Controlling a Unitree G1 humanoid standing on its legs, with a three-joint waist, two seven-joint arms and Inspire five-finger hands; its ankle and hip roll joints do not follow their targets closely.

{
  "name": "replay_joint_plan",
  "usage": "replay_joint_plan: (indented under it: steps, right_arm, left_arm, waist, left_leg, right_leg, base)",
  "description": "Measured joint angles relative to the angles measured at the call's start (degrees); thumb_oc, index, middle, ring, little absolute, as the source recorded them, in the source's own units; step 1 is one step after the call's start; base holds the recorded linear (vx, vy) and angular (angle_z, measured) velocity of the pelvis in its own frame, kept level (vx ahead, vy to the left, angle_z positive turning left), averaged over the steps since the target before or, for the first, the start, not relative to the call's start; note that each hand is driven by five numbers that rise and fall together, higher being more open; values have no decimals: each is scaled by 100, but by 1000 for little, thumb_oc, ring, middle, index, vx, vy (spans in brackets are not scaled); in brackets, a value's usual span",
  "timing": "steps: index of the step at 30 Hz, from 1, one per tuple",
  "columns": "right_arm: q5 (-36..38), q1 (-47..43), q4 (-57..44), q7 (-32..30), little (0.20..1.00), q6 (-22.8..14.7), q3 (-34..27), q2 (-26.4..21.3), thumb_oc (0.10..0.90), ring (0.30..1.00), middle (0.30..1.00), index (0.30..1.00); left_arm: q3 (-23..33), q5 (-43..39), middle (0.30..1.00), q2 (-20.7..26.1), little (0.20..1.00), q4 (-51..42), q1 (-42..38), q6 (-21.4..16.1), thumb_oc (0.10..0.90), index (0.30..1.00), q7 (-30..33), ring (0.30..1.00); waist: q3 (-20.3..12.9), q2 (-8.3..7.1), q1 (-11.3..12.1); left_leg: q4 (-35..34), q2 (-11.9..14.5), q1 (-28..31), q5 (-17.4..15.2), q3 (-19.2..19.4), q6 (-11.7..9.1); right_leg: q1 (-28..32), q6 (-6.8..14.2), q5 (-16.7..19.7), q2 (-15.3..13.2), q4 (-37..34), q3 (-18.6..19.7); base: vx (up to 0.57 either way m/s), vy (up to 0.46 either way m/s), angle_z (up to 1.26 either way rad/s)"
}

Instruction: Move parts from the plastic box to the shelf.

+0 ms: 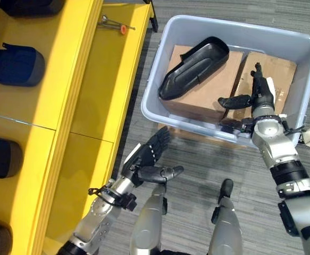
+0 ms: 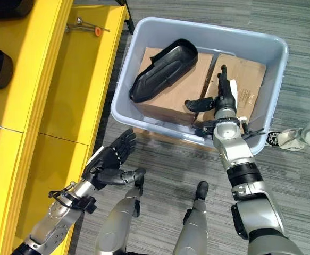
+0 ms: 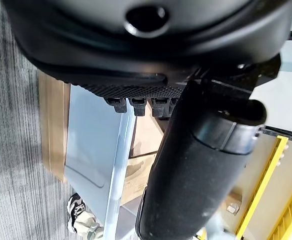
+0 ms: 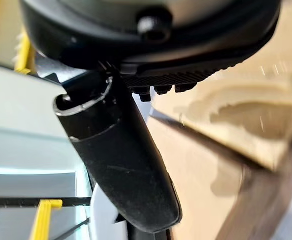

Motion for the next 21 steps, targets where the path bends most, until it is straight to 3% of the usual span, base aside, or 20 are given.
replay_joint_plan:
  steps: [2,3,4,8,9,14,19,21]
  right_arm:
    - [-681,20,-249,102,1000,-17,155,-376,900,1000,1000,1000]
    - [-1703,21,-277,264,1000,-166,504,-784,900,1000,1000,1000]
    - [-2248,5,-326,381,1000,-237,653,-994,900,1000,1000,1000]
    - [-3557,-167,-445,615,1000,-633,1451,-1782,900,1000,1000,1000]
    - [-3878,-376,-443,630,1000,-727,1890,-1969,900,1000,1000,1000]
    - [-4358,-774,-308,649,1000,-1013,2444,-2025,900,1000,1000,1000]
    - [-4471,-1341,623,569,1000,-980,2960,-1806,900,1000,1000,1000]
    - [-4551,-1400,678,569,1000,-984,3024,-1736,900,1000,1000,1000]
  left_arm:
    - [1,-2,1000,3,1000,-1,13,-1,900,1000,2,1000]
    - [2,-9,1000,34,1000,-23,16,-16,900,1000,-3,1000]
    - [5,-9,1000,71,1000,-23,1,-21,900,1000,-10,1000]
    - [74,-12,1000,133,1000,-18,59,-49,900,1000,-38,1000]
    - [102,-11,1000,167,1000,-18,135,-115,900,1000,-49,1000]
    - [136,-11,1000,365,1000,-15,174,-149,900,1000,-137,1000]
    - [237,-12,1000,390,1000,5,207,-165,900,1000,-288,1000]
    - [295,-13,1000,404,1000,20,251,-165,900,1000,-346,1000]
  waist:
    - [0,-4,-9]
    - [0,-4,-18]
    - [-1,-6,-17]
    - [1,-13,45]
    - [2,-18,54]
    - [2,-20,136]
    - [1,-18,524]
    - [0,-18,540]
  left_leg:
    - [2,6,-4,18,-21,0]
    - [22,9,-35,22,-90,-5]
    - [41,19,-79,26,-137,-7]
    - [97,31,-179,40,-280,-18]
    - [97,31,-204,47,-306,-21]
    - [109,31,-293,86,-476,-45]
    - [125,9,-416,113,-676,-64]
    - [183,-9,-471,106,-730,-58]
  right_leg:
    - [10,-24,-22,6,0,-22]
    - [27,-21,-26,13,0,-81]
    - [30,-22,-27,21,0,-136]
    - [55,-18,-27,38,2,-287]
    - [55,-10,-35,39,2,-316]
    - [64,-16,-50,54,7,-461]
    - [52,-51,-192,40,133,-666]
    - [40,-39,-247,21,188,-716]
  base:
    - [-12,7,7]
    - [-20,-23,16]
    - [-10,-30,22]
    - [-17,-64,17]
    - [-13,-84,13]
    - [-2,-53,13]
    - [22,-8,22]
    - [15,0,13]
